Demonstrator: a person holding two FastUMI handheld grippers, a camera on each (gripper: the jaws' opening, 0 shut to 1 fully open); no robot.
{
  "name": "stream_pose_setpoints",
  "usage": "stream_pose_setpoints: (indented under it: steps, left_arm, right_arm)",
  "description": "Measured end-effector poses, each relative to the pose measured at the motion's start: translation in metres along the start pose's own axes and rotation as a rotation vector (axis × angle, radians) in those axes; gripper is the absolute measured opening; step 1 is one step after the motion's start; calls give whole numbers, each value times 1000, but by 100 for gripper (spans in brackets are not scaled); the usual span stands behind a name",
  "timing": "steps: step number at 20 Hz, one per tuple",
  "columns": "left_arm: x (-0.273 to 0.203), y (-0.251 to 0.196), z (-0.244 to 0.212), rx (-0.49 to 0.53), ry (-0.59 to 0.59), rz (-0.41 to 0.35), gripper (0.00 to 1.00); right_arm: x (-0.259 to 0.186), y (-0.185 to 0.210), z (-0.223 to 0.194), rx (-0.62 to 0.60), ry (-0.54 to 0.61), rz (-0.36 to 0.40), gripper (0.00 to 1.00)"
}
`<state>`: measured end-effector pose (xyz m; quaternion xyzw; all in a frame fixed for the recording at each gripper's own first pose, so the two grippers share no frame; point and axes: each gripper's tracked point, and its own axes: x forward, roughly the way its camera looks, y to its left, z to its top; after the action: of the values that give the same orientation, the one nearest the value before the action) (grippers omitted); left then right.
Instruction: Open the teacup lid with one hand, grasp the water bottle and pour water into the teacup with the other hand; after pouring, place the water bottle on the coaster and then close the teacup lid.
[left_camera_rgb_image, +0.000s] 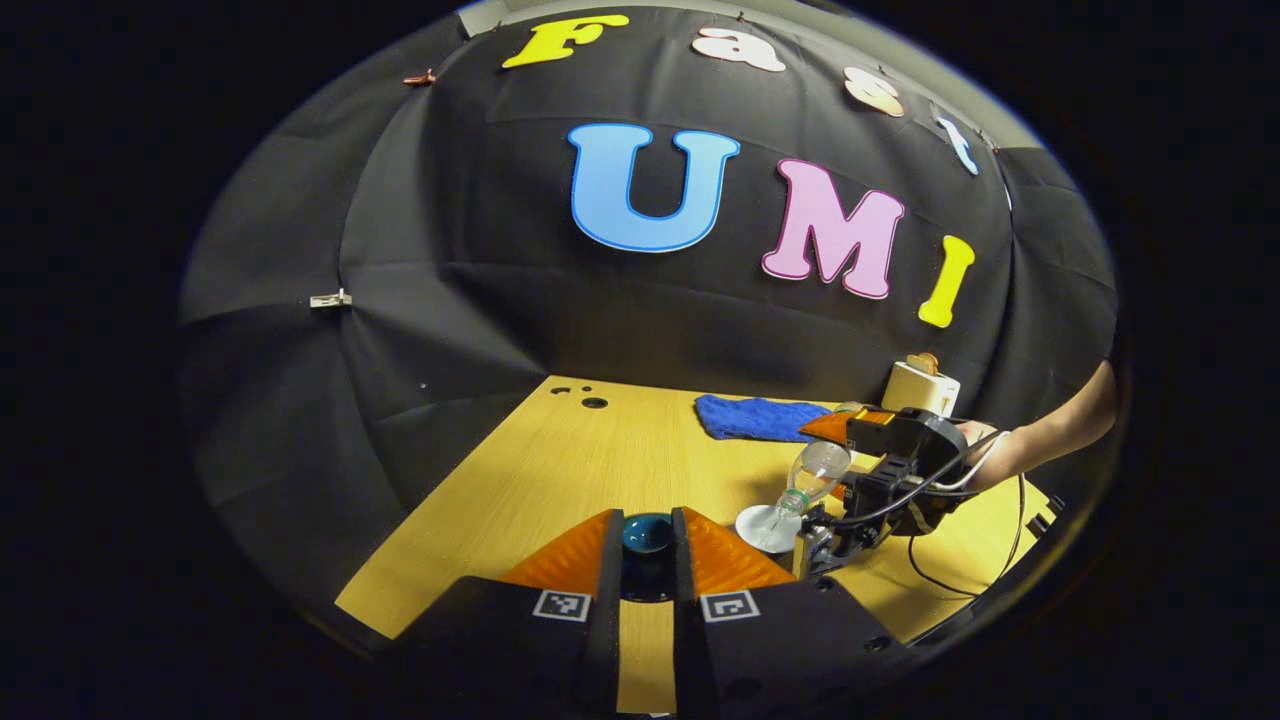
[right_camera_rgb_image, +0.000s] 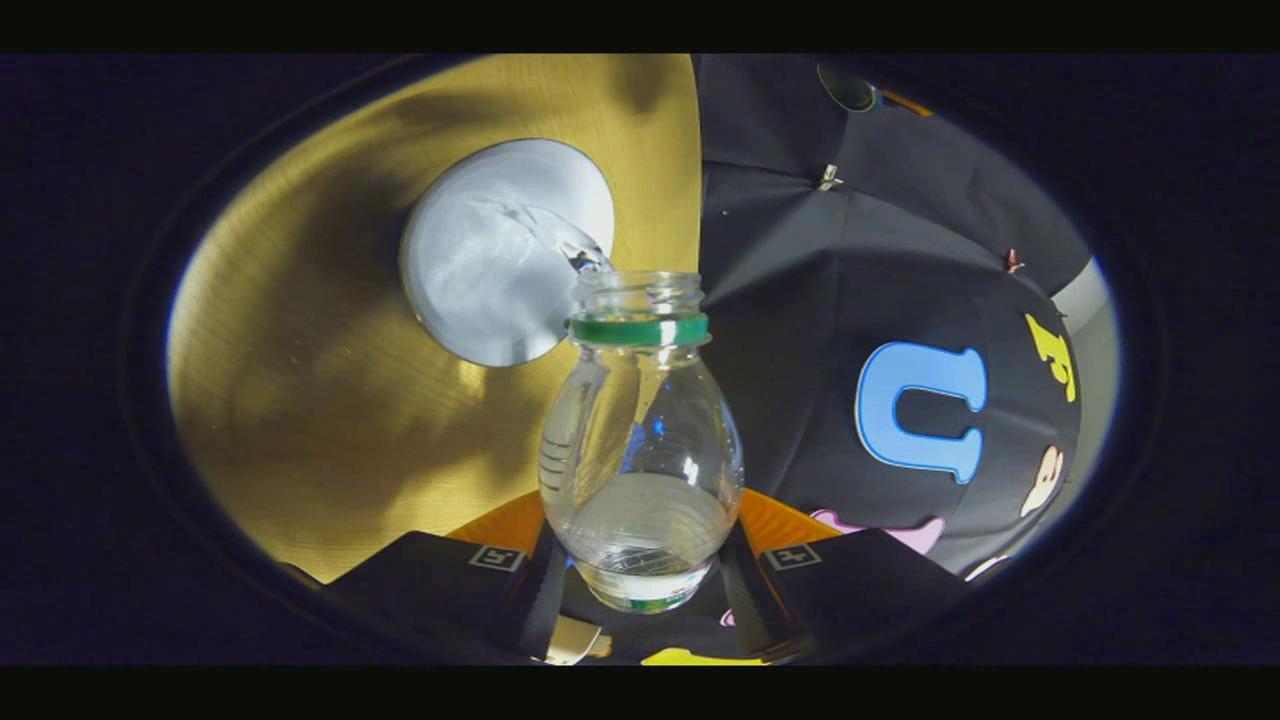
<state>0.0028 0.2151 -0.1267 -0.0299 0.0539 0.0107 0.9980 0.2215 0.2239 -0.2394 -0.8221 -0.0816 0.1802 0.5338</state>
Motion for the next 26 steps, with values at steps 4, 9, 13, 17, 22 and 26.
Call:
stream_pose_setpoints:
  steps: [4,9,13,17,22,26]
  left_arm:
    - [0,2,1,-19,-3,0,29]
    - [0,2,1,-19,-7,-4,26]
    - [-1,5,0,2,-7,4,26]
    - [-4,6,1,0,-11,1,27]
    - [-6,7,0,-28,-15,-1,29]
    - [-7,8,-1,-23,-12,3,26]
  right_arm:
    - [2,-5,-3,-28,-3,-11,71]
    - [2,-18,-11,-54,-15,-39,71]
    - [6,-24,-10,-85,-30,-48,71]
    - [4,-29,-8,-87,-52,-57,71]
    - [7,-35,-7,-126,-75,-61,71]
    - [10,-38,-5,-158,-95,-61,71]
